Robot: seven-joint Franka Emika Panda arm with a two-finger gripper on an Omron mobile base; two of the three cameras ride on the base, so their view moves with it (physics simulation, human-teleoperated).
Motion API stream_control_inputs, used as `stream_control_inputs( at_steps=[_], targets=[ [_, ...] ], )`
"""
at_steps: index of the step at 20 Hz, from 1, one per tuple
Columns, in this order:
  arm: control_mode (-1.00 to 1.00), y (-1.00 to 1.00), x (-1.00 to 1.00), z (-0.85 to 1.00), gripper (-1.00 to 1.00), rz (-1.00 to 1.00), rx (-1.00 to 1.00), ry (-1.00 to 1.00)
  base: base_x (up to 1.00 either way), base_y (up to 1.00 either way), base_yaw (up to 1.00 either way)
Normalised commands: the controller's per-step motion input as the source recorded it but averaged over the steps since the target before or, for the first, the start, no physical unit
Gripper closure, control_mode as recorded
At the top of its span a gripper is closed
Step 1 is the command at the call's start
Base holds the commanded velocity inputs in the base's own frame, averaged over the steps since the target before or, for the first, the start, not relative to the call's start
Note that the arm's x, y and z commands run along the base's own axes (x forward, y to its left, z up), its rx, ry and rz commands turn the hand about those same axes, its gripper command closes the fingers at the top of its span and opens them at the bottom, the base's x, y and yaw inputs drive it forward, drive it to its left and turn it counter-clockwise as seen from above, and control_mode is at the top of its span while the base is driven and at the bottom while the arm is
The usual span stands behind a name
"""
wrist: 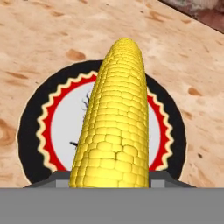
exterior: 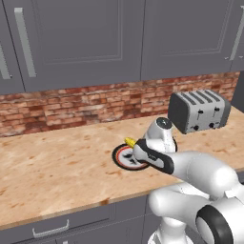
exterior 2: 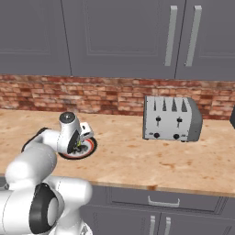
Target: Pick corn from the fridge and place it on the plate on the counter.
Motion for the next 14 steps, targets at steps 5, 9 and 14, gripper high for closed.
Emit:
stream_control_inputs(
  at_steps=[5, 9, 14],
  targets=[
    [-1.00, 0.00, -0.03, 0.01, -1.00, 0.00, 0.00, 0.00, 0.00, 0.00, 0.00],
    [-1.00, 0.00, -0.41, 0.28, -1.00, 0.00, 0.01, -0.06, 0.00, 0.00, 0.00],
    [-1.00, 0.00, -0.91, 0.75, -1.00, 0.00, 0.05, -0.21, 0.00, 0.00, 0.00]
  ],
)
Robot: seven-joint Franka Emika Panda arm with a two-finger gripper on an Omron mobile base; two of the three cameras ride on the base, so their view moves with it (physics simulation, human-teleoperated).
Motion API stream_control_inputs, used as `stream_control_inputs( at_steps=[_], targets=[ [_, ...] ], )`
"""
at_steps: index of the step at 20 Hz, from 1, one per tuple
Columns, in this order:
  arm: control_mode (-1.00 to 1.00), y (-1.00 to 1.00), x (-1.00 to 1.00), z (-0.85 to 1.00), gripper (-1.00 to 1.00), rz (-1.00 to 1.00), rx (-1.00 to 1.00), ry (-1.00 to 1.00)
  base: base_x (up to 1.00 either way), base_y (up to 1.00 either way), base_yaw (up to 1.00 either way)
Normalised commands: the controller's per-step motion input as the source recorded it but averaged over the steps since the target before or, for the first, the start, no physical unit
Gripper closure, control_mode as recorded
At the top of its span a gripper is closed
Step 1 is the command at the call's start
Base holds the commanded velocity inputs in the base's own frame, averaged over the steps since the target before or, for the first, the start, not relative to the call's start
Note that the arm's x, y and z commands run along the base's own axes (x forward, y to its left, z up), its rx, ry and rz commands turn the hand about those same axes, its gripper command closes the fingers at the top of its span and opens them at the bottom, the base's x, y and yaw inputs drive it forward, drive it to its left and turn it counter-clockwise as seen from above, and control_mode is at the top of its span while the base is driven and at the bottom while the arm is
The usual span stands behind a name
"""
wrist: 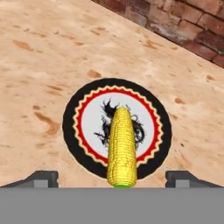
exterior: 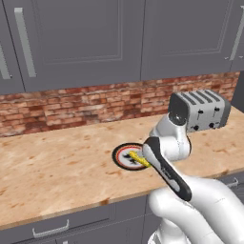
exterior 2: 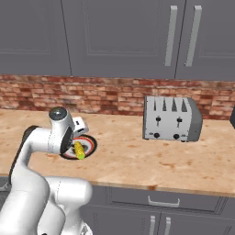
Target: Pick corn from the fridge and place it on the plate on the counter.
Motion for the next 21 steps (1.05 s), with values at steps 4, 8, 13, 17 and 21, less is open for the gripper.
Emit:
stream_control_inputs(
  at_steps=[4, 8, 13, 17, 21],
  targets=[
    [-1.00, 0.00, -1.00, 0.75, -1.00, 0.00, 0.03, -0.29, 0.00, 0.00, 0.00],
    [-1.00, -0.01, -1.00, 0.96, -1.00, 0.00, 0.02, -0.49, 0.00, 0.00, 0.00],
    [-1.00, 0.00, -0.98, 1.00, -1.00, -0.04, 0.00, -0.58, 0.00, 0.00, 0.00],
    [-1.00, 0.00, -0.37, 0.13, -1.00, 0.00, -0.01, -0.24, 0.00, 0.00, 0.00],
    [-1.00, -0.03, -0.25, 0.00, -1.00, 0.01, 0.04, -0.20, 0.00, 0.00, 0.00]
  ],
)
